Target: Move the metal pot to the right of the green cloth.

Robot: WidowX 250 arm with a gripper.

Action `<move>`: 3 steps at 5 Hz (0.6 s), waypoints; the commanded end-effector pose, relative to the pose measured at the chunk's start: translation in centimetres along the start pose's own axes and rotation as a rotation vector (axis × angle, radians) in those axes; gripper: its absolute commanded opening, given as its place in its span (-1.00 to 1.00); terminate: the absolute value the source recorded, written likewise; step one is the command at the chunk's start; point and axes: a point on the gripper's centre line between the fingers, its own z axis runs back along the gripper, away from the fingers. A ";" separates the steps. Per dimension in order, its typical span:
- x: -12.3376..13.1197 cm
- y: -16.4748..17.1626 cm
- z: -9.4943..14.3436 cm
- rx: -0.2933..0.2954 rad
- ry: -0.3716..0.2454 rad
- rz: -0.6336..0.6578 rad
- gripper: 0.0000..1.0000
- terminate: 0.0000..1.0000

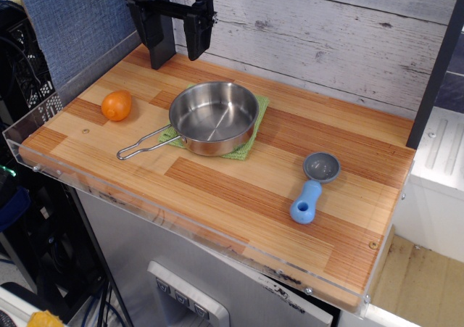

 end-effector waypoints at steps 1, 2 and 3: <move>0.0 0.0 0.0 0.000 0.000 0.000 1.00 -1.00; -0.4 -1.1 -0.3 -0.008 -0.013 -0.007 1.00 -1.00; -1.2 -2.4 -1.2 0.013 0.010 -0.044 1.00 -1.00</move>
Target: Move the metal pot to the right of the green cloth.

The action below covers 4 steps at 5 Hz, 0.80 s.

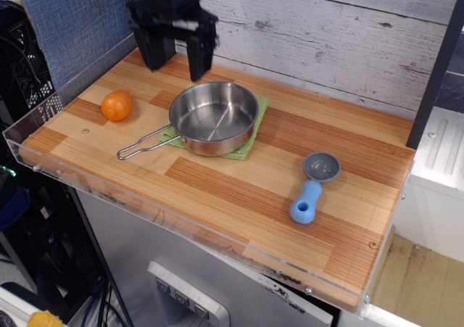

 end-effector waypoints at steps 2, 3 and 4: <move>-1.6 -4.3 -0.1 0.052 -0.017 -0.126 1.00 -1.00; -1.7 -4.9 -1.0 0.052 0.001 -0.143 1.00 -1.00; -1.2 -4.4 -2.8 0.040 0.079 -0.130 1.00 -1.00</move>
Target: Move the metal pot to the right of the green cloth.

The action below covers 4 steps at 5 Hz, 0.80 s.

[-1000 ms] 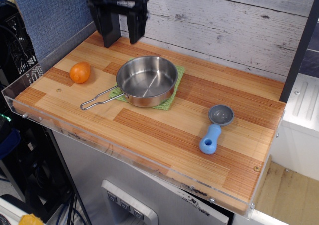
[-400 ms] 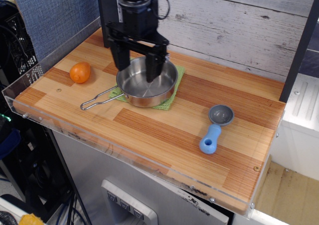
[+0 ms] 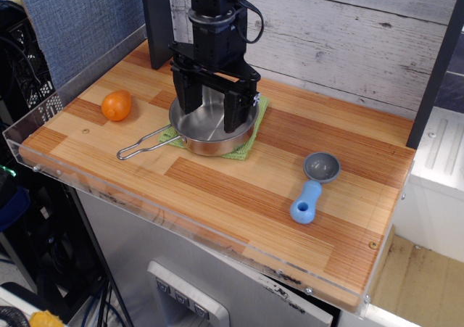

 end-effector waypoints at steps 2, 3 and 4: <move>1.5 0.8 -2.3 -0.019 0.081 0.005 1.00 -1.00; 1.5 0.4 -2.2 -0.025 0.081 -0.004 1.00 -1.00; 1.6 0.6 -0.5 -0.007 0.031 0.009 1.00 -1.00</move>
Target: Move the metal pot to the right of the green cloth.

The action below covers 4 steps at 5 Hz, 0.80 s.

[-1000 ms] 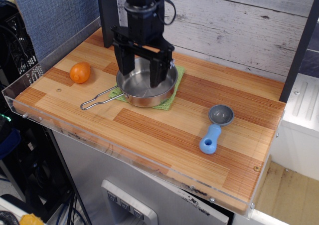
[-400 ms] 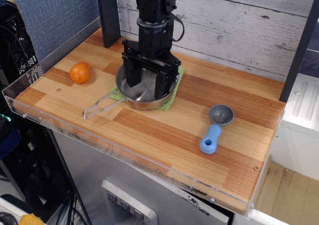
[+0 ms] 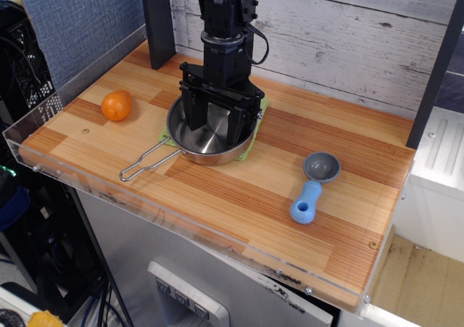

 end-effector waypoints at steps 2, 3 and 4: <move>-0.3 -1.4 6.0 0.031 -0.176 -0.044 1.00 -1.00; -0.8 -2.7 5.0 0.040 -0.149 -0.106 1.00 -1.00; -0.9 -3.4 3.6 0.055 -0.114 -0.133 1.00 -1.00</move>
